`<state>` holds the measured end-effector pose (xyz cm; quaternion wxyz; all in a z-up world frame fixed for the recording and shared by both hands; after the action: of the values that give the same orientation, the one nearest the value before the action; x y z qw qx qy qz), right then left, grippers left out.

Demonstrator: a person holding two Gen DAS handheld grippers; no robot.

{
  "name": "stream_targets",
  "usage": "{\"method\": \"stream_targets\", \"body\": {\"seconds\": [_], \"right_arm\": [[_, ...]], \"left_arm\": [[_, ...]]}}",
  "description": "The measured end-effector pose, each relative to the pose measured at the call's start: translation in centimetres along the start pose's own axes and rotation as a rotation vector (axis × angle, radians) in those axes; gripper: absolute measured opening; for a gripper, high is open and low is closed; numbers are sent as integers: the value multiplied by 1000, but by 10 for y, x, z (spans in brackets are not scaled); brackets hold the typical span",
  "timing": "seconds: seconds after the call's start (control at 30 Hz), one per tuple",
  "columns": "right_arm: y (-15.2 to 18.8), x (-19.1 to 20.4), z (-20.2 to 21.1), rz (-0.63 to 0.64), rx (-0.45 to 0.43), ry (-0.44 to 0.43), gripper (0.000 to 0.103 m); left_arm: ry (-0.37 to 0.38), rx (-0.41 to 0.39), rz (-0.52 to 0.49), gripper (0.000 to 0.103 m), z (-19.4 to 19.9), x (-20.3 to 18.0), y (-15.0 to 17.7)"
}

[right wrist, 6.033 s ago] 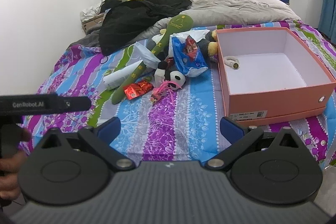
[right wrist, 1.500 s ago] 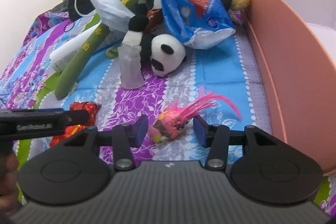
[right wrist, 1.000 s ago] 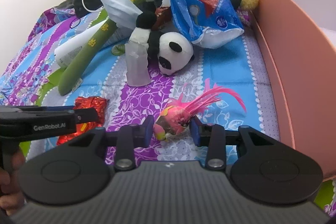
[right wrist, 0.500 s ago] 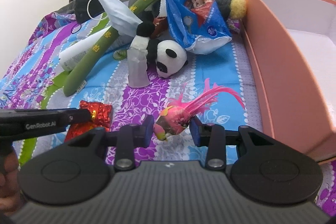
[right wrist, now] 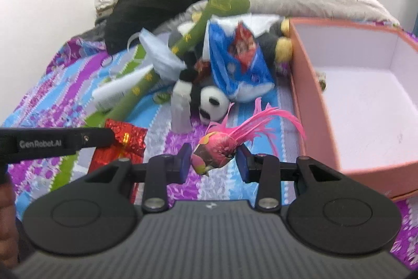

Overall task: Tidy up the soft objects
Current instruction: 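Lift the pink bird with the right tool while the left tool carries the red packet over the box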

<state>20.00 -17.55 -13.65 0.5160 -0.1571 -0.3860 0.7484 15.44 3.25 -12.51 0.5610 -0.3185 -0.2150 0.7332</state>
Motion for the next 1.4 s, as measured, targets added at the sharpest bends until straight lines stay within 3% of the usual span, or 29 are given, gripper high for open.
{"method": "stream_targets", "body": {"seconds": [0.37, 0.73, 1.03, 1.23, 1.4], "right_arm": [[-63, -5, 61, 44, -198, 0, 40], [-120, -39, 114, 70, -358, 89, 40], [-140, -111, 121, -43, -275, 208, 40], [-131, -156, 107, -98, -184, 251, 40], [-117, -183, 95, -133, -103, 294, 40]], "left_arm": [[61, -139, -69, 18, 50, -46, -62], [155, -238, -136, 18, 78, -108, -127], [257, -156, -187, 18, 41, -180, -155], [281, -64, -254, 18, -5, -229, -149], [278, 34, -255, 18, -44, -259, -147]]}}
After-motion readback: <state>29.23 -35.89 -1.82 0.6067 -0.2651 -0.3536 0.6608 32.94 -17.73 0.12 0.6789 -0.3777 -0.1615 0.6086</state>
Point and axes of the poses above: each gripper's, at about its wrist camera, not at the fingertips, and z roughly against the way its jaws point, x to its left, y to its underside, the point moved 2 cm from there along -z, roughly the way its jaws point, and after that the axes turned 1 degree about -x, right-handed, at the moved point
